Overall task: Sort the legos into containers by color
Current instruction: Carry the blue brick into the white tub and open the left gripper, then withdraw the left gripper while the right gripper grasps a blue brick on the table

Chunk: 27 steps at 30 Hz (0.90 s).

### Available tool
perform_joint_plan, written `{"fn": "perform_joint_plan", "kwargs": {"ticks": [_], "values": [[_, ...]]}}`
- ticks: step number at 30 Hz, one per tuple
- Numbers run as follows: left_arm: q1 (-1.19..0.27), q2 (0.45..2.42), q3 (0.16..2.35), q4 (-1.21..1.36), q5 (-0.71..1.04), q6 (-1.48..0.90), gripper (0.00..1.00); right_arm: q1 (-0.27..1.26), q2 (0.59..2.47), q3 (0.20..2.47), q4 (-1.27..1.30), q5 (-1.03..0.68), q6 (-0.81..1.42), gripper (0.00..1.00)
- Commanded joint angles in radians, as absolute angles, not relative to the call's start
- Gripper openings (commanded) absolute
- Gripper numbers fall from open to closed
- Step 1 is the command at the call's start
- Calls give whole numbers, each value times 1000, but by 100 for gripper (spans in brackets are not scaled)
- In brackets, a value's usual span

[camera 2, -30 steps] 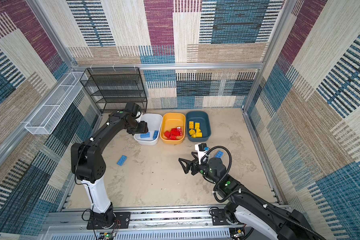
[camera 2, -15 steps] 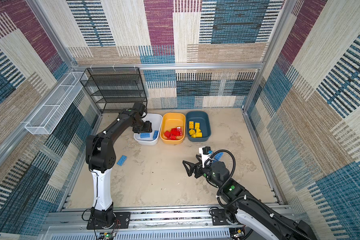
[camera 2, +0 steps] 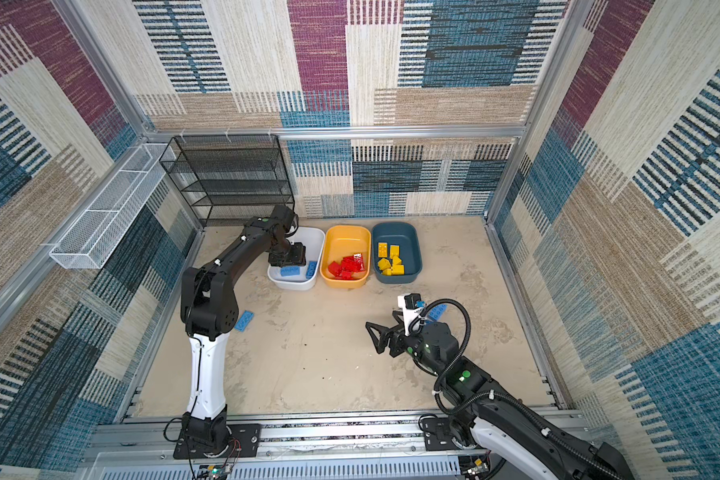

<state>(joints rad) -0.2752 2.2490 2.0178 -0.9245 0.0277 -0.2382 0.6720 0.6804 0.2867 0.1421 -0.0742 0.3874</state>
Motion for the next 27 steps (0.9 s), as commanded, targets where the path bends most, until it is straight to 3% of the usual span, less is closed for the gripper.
{"fn": "perform_joint_plan", "kwargs": {"ticks": [1,8,12,16,21,27], "values": [[-277,2226,2027,-951,12,-250,71,671,669,320,106,-40,380,100],[-277,2142,1987,-935,20,-239,85,672,666,403,15,-27,385,100],[-279,2056,1929,-913,48,-248,87,672,682,447,-38,-21,402,100],[-285,1914,1827,-888,57,-274,88,671,745,523,-145,24,412,100],[-304,1715,1683,-906,48,-287,91,671,836,645,-337,212,440,100],[-339,1420,1372,-783,67,-315,92,659,880,763,-489,312,465,100]]}}
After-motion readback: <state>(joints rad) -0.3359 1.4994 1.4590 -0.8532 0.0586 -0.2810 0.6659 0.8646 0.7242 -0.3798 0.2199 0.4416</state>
